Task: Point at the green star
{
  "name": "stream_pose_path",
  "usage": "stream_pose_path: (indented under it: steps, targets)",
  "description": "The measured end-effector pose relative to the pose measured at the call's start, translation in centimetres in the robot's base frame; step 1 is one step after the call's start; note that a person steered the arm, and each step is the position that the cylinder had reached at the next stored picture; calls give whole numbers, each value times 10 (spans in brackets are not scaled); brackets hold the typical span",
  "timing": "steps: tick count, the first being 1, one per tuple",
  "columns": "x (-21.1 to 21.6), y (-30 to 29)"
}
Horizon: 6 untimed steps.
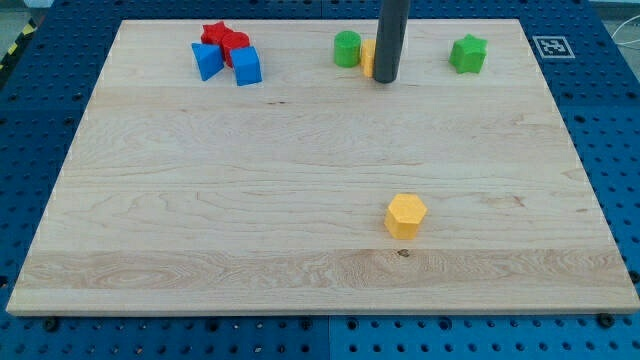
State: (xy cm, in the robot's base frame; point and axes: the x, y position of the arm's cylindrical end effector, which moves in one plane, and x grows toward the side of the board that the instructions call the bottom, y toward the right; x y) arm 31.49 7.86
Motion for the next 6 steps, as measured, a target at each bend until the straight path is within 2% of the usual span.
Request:
stream_pose_path:
  steps: [2,6]
  targets:
    - [0,12]
    - [16,155]
